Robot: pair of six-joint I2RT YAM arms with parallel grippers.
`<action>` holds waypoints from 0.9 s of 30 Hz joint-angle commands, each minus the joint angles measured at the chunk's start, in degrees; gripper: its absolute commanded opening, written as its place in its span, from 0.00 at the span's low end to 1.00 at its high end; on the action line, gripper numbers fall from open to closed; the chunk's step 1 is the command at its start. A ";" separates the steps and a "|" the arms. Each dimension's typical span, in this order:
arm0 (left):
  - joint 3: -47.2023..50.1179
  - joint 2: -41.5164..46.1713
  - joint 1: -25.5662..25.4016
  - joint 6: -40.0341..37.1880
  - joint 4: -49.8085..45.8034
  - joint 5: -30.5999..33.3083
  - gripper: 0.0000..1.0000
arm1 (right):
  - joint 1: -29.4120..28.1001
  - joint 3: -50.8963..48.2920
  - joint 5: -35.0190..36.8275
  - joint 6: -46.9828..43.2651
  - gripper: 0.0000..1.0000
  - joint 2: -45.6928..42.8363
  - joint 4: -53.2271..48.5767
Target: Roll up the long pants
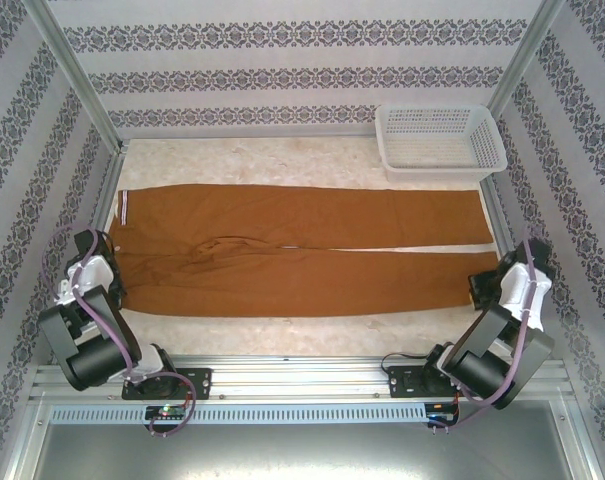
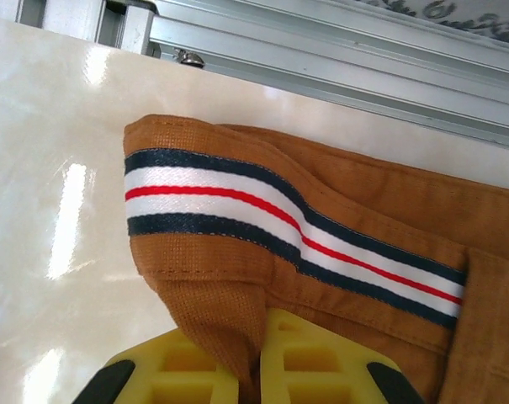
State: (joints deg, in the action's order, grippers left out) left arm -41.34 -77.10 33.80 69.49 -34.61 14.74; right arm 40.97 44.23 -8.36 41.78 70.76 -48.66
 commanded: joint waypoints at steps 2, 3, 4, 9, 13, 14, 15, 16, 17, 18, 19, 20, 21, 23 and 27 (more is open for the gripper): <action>-5.06 3.17 -0.21 -4.10 -2.04 1.18 0.00 | -0.31 8.69 0.51 -1.36 0.00 2.42 3.92; -5.93 3.00 -0.30 -4.80 -1.93 0.63 0.00 | -0.82 10.33 0.05 -1.07 0.00 3.42 4.02; -6.98 2.76 -0.44 -5.39 -1.90 0.25 0.00 | -1.25 11.93 -0.27 -0.85 0.00 4.41 4.02; -14.42 -0.06 -1.19 -6.87 -2.58 -0.17 0.00 | -3.37 21.79 -3.48 -1.15 0.00 12.78 3.21; -21.21 -3.99 -1.85 -7.33 -1.35 -1.72 0.00 | -4.14 28.98 -3.55 -1.88 0.00 18.60 2.61; -23.34 -5.40 -2.13 -7.36 -0.95 -2.23 0.00 | -4.24 30.68 -3.67 -1.71 0.00 20.08 2.61; -25.72 -7.04 -2.37 -7.27 -0.81 -2.79 0.00 | -4.37 32.51 -3.90 -1.54 0.00 21.65 2.57; -27.69 -8.56 -2.71 -7.35 -0.84 -3.18 0.00 | -4.57 34.00 -4.01 -1.39 0.00 22.99 2.57; -30.13 -10.51 -3.21 -7.46 -1.03 -3.49 0.00 | -4.79 35.74 -4.12 -1.33 0.00 24.40 2.38; -32.42 -12.33 -3.73 -7.57 -1.08 -3.74 0.00 | -5.21 37.53 -4.04 -1.30 0.00 25.78 2.23; -34.26 -13.81 -4.36 -7.62 -1.00 -3.99 0.00 | -5.67 39.30 -3.65 -1.29 0.00 26.89 1.87; -36.43 -15.71 -5.04 -7.71 -0.94 -4.26 0.00 | -6.16 41.30 -2.89 -1.56 0.00 28.41 1.20; -38.55 -17.44 -5.75 -7.77 -0.86 -4.46 0.00 | -6.64 43.17 -2.31 -1.90 0.00 29.88 0.92; -42.57 -20.79 -7.08 -7.80 -0.96 -4.43 0.00 | -7.41 47.18 -1.91 -2.07 0.00 32.81 0.00; -51.21 -27.90 -9.31 -7.66 -2.69 -4.63 0.00 | -8.98 55.12 -1.07 -2.44 0.00 39.14 -1.20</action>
State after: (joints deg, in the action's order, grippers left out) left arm -86.52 -101.86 23.31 63.40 -41.32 2.72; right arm 30.15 93.62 -21.30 40.49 106.67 -56.03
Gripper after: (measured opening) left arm 0.091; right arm 0.063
